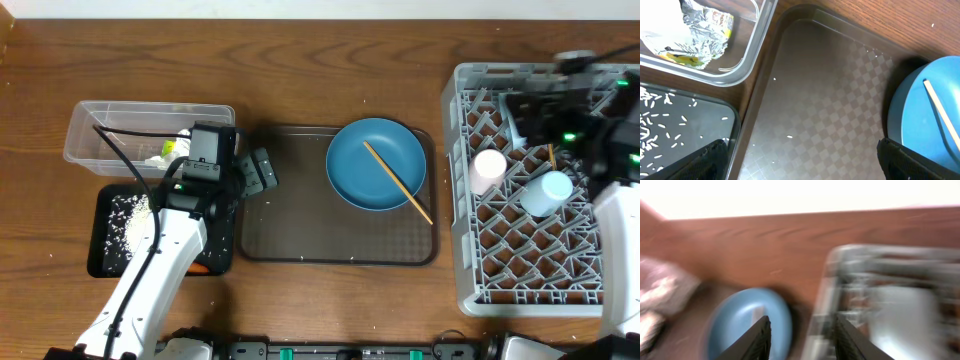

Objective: Sort waste into correct bins and load items into the dishwasher rack

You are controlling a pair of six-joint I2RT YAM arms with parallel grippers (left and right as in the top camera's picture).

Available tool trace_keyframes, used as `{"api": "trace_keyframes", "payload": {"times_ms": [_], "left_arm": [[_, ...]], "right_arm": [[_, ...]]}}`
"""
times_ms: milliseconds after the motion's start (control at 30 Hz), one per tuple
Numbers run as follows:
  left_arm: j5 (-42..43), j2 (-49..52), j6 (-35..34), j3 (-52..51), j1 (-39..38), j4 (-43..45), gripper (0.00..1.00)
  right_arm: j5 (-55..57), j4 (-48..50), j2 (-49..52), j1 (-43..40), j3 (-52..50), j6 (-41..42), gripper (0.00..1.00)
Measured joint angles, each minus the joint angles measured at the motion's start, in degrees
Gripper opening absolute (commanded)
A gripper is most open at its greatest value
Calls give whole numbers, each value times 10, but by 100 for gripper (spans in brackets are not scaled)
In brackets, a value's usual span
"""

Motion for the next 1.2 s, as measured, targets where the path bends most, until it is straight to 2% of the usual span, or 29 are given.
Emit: {"api": "trace_keyframes", "payload": {"times_ms": [200, 467, 800, 833, 933, 1033, 1100, 1200], "left_arm": [[0, 0, 0, 0, 0, 0, 98], [0, 0, 0, 0, 0, 0, 98], [0, 0, 0, 0, 0, 0, 98], [0, 0, 0, 0, 0, 0, 98], [0, 0, 0, 0, 0, 0, 98], [0, 0, 0, 0, 0, 0, 98], [0, 0, 0, 0, 0, 0, 98], [0, 0, 0, 0, 0, 0, 98]], "right_arm": [[2, -16, 22, 130, 0, -21, 50], [188, -17, 101, 301, 0, -49, 54], [356, -33, 205, 379, 0, -109, 58], [366, -37, 214, 380, 0, -113, 57], [386, -51, 233, 380, 0, -125, 44], [396, -64, 247, 380, 0, -130, 29], [402, -67, 252, 380, 0, -134, 15], [405, -64, 252, 380, 0, -136, 1]]}}
